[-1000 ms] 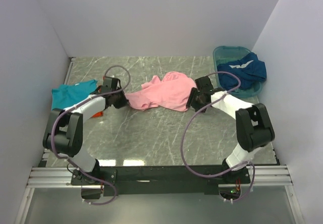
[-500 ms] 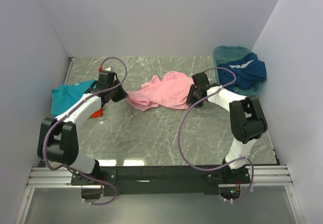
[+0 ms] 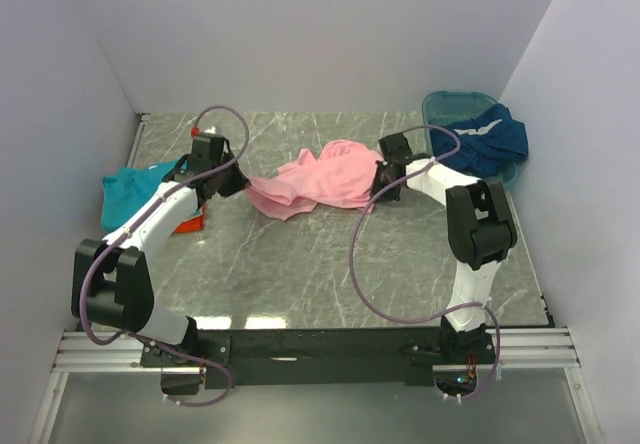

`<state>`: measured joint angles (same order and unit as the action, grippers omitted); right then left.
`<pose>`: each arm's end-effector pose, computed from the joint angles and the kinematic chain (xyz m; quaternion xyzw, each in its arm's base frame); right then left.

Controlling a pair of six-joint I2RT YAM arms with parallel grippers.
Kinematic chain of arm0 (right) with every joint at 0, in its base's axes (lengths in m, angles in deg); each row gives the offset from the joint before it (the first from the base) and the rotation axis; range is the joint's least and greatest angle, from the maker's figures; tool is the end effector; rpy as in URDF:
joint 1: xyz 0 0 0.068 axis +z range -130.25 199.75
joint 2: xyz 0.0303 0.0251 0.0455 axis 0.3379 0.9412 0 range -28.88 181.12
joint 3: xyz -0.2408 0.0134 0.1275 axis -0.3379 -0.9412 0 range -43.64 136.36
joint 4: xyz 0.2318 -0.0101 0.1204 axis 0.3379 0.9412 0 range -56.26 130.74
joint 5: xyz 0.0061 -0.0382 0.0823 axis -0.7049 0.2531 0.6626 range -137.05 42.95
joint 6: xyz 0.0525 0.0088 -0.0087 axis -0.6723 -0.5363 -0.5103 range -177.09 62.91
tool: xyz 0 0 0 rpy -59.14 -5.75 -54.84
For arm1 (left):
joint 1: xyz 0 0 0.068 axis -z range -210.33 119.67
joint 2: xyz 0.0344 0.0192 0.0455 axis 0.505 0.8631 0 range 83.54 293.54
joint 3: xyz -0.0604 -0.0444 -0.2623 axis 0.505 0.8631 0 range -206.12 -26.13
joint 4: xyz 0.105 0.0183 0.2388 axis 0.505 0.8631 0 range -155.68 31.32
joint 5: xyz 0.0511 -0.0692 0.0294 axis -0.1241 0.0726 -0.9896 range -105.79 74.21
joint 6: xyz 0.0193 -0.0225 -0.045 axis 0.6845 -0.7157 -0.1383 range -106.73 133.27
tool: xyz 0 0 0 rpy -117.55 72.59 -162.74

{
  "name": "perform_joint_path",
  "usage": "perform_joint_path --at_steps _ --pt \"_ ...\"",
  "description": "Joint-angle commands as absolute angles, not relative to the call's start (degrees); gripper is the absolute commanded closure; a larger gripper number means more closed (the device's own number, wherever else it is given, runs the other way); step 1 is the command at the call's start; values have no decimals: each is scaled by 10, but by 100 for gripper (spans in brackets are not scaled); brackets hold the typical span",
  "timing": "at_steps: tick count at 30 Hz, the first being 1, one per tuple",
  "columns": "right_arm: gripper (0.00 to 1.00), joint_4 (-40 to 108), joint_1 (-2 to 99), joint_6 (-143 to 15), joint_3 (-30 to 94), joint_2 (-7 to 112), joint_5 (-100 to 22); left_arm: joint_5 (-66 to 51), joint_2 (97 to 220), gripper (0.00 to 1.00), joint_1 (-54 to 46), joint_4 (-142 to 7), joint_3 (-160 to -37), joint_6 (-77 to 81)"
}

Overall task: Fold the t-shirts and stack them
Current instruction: Flatten the tshirt out

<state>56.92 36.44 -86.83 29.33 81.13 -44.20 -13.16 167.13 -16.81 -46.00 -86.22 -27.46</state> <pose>0.3792 0.1156 0.1668 0.1035 0.9606 0.1233 0.2266 0.3098 -0.0762 0.2582 -0.2070 0.8938 -0.1999 0.3439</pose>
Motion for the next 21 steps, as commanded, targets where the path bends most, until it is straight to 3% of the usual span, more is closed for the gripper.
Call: perform_joint_path --at_steps 1,8,9,10,13,14,21 --pt "100 629 353 -841 356 735 -469 -153 1646 100 -176 -454 -945 -251" --pt "100 759 353 -792 507 601 -580 -190 1592 100 -177 -419 -1117 -230" --pt "96 774 356 -788 526 589 -592 -191 1583 100 -177 -420 -1124 -229" --pt "82 779 357 -783 530 562 -603 -195 1571 100 -177 -426 -1127 -229" --pt "55 774 357 -784 510 511 -633 -207 1497 100 -177 -454 -1069 -233" --pt "51 769 357 -787 498 501 -635 -206 1483 100 -177 -462 -1048 -232" --pt "48 758 357 -826 334 507 -527 -140 1466 100 -177 -434 -892 -260"
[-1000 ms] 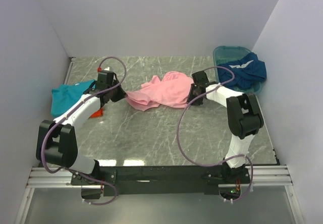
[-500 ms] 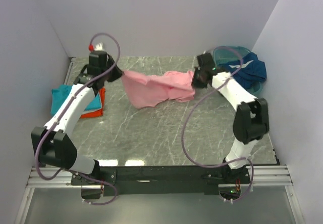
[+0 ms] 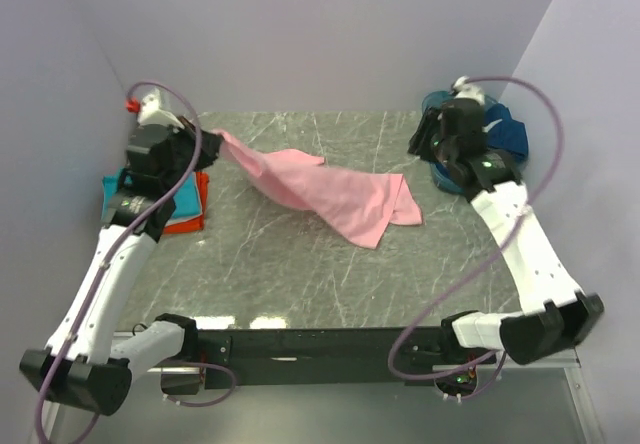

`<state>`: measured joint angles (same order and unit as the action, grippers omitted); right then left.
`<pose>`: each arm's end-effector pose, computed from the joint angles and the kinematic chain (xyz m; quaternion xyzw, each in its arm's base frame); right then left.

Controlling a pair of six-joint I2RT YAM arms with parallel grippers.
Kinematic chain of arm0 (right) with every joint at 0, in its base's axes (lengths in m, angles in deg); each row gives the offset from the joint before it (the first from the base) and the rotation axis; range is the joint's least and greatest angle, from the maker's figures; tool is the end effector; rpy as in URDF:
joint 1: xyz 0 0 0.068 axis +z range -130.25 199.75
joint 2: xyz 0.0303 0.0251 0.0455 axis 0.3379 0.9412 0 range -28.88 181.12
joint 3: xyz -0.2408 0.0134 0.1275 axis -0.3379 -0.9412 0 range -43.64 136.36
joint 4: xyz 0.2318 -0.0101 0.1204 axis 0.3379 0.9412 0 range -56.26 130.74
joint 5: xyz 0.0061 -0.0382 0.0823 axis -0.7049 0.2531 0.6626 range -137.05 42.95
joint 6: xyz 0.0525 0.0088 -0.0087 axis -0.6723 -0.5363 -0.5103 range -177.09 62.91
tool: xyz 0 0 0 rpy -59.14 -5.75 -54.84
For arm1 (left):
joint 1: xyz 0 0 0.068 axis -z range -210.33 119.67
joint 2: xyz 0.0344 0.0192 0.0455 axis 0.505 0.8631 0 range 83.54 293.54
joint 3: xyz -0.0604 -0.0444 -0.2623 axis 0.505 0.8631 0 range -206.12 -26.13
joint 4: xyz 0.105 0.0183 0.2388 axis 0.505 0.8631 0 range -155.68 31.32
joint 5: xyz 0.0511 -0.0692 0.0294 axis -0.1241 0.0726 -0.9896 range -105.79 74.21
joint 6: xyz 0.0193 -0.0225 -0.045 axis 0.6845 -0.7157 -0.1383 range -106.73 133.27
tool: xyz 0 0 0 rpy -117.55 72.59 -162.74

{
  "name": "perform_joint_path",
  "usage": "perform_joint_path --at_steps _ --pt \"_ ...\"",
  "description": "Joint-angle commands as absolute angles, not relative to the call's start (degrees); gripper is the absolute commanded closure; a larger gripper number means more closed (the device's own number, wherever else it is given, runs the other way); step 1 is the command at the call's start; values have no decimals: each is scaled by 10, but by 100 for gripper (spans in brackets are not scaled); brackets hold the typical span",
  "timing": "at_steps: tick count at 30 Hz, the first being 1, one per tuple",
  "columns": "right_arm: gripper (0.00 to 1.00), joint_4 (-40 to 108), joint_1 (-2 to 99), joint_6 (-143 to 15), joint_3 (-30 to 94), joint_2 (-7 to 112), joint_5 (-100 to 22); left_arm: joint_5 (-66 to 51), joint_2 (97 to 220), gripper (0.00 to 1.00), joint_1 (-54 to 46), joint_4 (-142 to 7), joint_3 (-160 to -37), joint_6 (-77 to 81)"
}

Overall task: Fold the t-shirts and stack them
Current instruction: Flatten the tshirt out

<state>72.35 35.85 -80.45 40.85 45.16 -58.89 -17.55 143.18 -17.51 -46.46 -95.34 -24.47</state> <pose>0.2647 0.0688 0.4194 0.1070 0.8482 0.0892 0.5110 0.2208 -0.0491 0.4228 -0.1745 0.7438 -0.2649 0.5883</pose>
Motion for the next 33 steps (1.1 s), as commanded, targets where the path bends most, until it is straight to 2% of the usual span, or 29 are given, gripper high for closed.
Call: perform_joint_path --at_steps 1,7,11,22,33 --pt "49 751 358 -829 309 507 -502 -134 1463 100 -177 -440 -854 -265" --pt "53 687 365 -851 132 529 -354 -144 1462 100 -177 -436 -783 -286" --pt "53 671 384 -851 74 537 -361 -146 1466 100 -177 -430 -785 -282" --pt "57 635 408 -859 62 600 -383 -151 1451 100 -177 -409 -781 -282" --pt "66 622 415 -862 64 635 -414 -156 1427 100 -177 -393 -771 -282"
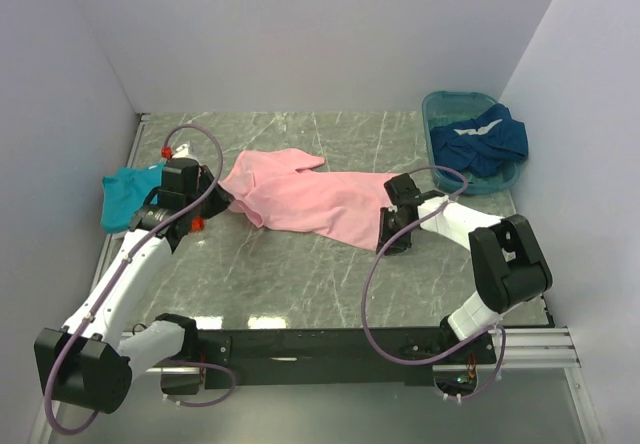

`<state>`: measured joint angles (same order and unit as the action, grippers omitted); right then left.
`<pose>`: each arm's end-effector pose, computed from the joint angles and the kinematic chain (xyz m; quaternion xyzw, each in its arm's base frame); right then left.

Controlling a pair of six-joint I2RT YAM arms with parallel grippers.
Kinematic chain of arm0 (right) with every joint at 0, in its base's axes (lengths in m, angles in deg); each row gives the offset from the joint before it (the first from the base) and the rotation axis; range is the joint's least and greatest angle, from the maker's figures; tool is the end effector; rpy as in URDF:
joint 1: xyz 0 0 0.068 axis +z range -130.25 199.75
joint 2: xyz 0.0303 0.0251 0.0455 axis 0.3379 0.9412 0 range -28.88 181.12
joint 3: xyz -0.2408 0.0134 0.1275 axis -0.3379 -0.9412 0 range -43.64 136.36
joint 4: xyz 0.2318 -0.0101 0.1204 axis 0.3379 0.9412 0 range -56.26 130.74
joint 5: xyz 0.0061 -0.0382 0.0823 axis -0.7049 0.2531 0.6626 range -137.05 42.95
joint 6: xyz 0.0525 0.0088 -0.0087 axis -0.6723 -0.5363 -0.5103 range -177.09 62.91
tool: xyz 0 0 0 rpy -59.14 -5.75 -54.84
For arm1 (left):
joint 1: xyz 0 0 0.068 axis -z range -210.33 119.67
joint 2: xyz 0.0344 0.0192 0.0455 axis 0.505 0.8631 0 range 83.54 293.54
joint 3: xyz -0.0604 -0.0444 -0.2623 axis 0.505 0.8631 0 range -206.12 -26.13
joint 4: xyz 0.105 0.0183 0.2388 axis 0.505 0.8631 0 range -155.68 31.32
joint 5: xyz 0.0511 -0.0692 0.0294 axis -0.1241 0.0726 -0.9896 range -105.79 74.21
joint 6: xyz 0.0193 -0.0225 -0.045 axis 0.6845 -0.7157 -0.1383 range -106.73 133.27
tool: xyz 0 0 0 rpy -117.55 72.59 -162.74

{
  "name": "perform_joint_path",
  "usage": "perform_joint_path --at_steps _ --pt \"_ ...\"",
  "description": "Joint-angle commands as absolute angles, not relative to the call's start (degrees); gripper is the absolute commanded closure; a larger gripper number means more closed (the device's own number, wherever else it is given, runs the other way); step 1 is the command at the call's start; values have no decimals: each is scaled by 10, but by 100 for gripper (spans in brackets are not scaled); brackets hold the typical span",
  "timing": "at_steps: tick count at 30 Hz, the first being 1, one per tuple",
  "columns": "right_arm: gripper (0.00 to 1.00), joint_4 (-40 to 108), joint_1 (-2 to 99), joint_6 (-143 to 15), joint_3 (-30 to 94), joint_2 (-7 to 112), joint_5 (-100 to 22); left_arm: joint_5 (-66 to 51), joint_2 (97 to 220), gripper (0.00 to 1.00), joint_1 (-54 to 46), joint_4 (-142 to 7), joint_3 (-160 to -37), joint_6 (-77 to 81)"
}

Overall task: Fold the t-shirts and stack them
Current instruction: Flatten the tshirt out

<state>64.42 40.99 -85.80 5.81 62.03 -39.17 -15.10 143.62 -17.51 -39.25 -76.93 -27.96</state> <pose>0.2602 0.1064 0.1563 0.0536 0.9841 0.1269 0.1118 0.2230 -0.0512 0.2981 -0.2157 0.8633 -0.2121 0.4040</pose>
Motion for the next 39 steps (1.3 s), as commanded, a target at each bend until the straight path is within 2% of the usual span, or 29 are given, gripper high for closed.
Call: perform_joint_path --at_steps 1,6,8,10,17,24,29,33,39 --pt "69 621 415 -863 65 638 -413 -156 1430 100 -177 -394 -774 -282" --pt "83 627 418 -857 77 652 -416 -156 1444 100 -177 -399 -777 -277" --pt "93 641 418 -852 88 649 -422 -156 1452 100 -177 -405 -776 -275" --pt "99 654 417 -848 99 641 -427 -156 1463 100 -178 -412 -775 -274" --pt "100 764 415 -827 236 573 -469 -201 1524 100 -178 -438 -833 -256" --pt "100 859 409 -801 458 578 -526 -243 1601 100 -187 -430 -1037 -204" --pt "100 895 409 -775 612 563 -573 -246 1590 100 -201 -417 -1151 -186" --pt "100 858 410 -755 639 500 -594 -246 1513 100 -203 -443 -1182 -171" --pt "100 715 410 -720 546 349 -609 -262 1392 100 -203 -492 -1161 -139"
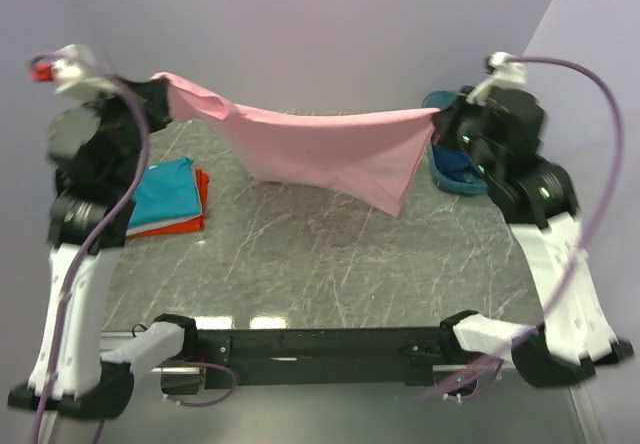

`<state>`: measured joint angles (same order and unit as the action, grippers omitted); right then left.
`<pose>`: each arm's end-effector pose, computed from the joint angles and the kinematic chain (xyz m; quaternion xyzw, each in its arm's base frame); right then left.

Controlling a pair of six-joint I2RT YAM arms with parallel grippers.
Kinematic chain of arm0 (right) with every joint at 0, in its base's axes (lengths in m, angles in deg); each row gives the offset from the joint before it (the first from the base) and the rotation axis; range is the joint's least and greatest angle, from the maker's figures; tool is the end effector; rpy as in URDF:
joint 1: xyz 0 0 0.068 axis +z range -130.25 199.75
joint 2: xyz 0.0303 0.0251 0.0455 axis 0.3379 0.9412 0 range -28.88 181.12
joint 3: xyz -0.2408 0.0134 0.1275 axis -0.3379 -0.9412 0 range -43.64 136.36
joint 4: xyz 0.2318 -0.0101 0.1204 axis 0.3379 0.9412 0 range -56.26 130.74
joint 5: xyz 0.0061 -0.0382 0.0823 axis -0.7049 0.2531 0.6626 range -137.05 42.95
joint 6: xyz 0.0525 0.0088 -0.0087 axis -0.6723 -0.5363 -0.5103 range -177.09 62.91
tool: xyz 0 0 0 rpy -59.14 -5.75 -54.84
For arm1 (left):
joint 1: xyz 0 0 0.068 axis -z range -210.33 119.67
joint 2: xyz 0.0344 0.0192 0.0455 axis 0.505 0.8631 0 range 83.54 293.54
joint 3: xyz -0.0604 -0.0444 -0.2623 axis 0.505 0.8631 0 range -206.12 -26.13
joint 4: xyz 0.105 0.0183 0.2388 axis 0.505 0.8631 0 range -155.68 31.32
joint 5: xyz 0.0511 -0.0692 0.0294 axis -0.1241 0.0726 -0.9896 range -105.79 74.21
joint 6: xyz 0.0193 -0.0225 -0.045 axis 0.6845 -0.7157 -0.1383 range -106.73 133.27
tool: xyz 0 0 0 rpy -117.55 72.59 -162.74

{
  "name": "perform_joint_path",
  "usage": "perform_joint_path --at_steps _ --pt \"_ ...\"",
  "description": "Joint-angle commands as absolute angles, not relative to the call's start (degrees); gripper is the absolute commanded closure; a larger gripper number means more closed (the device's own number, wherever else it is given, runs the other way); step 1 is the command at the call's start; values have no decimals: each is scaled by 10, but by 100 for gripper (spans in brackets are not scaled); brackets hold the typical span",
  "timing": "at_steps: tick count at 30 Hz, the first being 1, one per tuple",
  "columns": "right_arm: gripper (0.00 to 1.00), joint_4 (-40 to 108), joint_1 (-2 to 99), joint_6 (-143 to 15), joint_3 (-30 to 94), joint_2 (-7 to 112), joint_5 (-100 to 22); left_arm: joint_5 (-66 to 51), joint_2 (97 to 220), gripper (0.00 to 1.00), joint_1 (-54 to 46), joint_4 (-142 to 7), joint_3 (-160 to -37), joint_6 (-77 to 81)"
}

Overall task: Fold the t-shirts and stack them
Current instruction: Flatten the tshirt out

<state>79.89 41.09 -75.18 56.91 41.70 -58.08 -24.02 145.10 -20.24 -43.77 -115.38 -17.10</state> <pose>0.2065 0.0734 0.5065 0.0352 0.7972 0.1293 0.5887 0.1899 -0.0286 0.5236 -0.1702 0.6490 -0.2107 0.7109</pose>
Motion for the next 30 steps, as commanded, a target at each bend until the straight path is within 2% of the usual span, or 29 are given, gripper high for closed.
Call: perform_joint_path --at_steps 1,7,10,16,23,30 --pt "100 694 409 -717 542 324 -614 -263 1380 99 -203 -494 -1162 -136" --pt "100 636 410 -696 510 265 -632 -253 1346 99 -203 -498 -1192 -119" --pt "100 629 410 -697 505 274 -635 -223 1362 99 -203 -510 -1196 -129" --pt "100 620 408 -687 469 335 -650 -151 1458 99 -203 -511 -1185 -162" --pt "100 610 400 -658 477 416 -670 -110 1592 100 -203 -492 -1246 -164" --pt "100 604 400 -645 528 418 -676 -113 1598 100 -203 -522 -1282 -171"
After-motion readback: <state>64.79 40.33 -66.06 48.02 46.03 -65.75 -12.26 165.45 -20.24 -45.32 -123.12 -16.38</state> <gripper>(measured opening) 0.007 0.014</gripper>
